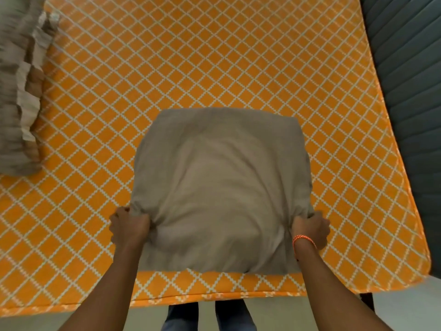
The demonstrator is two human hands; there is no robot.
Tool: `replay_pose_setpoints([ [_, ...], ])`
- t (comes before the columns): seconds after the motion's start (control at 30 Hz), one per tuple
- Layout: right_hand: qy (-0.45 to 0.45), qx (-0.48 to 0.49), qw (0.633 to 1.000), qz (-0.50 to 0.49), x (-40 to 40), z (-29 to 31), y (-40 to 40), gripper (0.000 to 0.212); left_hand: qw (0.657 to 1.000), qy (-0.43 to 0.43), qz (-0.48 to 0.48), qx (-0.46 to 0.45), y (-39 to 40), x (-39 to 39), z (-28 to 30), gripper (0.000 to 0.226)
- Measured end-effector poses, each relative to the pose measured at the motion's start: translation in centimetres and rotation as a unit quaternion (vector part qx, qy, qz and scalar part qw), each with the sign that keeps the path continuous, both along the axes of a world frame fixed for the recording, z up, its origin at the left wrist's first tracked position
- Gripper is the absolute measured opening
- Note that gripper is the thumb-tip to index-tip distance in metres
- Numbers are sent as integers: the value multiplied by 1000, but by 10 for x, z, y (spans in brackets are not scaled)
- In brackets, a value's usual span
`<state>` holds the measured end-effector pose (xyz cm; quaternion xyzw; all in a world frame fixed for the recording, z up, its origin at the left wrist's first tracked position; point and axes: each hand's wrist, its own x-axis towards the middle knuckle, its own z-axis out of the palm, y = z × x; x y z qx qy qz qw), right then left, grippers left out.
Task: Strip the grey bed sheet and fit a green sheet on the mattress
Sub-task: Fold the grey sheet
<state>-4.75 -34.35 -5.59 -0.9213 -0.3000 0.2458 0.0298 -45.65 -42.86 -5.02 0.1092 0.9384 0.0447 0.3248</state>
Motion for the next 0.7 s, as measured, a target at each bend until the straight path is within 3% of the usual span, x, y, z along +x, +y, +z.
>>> replay_pose_setpoints([
  [0.1,17,90,995,-33,8,-12,29,36,994,-1,27,104,35,-18,-21,70],
  [0.23,258,95,958,-83,7,-41,53,103,964,-174,62,193,48,-49,-88,111],
  [0.3,270,87,958,-43,-13,-51,56,125,956,-200,34,210,54,-33,-90,111],
  [0.43,328,78,941,-32,-41,-60,59,92,911,-340,69,224,69,3,-67,65],
  [0.53,359,70,928,-64,-43,-58,65,75,876,-432,128,171,68,-4,-62,78],
  [0.7,406,160,892,-115,-41,-29,86,80,842,-446,118,279,83,-14,-31,63],
])
